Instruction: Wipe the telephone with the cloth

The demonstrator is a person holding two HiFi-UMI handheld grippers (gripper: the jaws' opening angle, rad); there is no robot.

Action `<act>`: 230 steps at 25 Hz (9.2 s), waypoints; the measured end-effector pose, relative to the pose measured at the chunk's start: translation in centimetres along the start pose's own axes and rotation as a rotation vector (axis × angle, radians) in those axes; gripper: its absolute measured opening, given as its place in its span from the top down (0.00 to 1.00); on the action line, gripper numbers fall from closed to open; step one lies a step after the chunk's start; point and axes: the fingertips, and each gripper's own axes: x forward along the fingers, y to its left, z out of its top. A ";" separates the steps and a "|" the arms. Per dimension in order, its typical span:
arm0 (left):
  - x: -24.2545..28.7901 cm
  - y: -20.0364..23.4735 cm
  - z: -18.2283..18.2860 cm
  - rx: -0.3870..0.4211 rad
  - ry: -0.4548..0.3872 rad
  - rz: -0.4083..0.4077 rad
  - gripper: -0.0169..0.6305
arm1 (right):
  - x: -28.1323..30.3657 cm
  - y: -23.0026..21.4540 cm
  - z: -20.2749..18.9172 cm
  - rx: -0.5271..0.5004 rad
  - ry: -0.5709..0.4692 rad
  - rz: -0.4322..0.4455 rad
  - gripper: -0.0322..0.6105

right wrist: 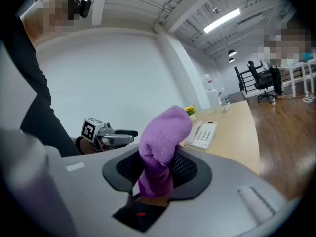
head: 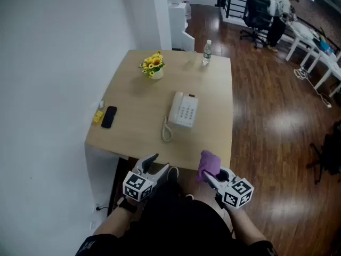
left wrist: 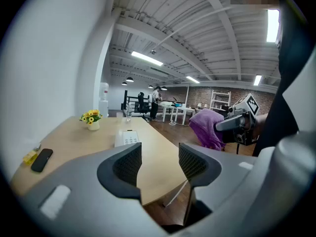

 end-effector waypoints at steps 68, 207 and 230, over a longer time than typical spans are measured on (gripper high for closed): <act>18.2 25.4 5.0 -0.065 0.077 -0.125 0.62 | 39.1 -16.8 -2.9 -1.040 0.868 0.114 0.73; 13.0 20.6 27.0 -0.694 -0.676 -0.907 0.65 | 26.7 -3.1 19.5 -0.960 0.275 0.177 0.74; 12.5 21.7 27.4 -0.718 -0.701 -0.942 0.65 | 27.0 -2.7 16.2 -1.074 0.388 0.270 0.74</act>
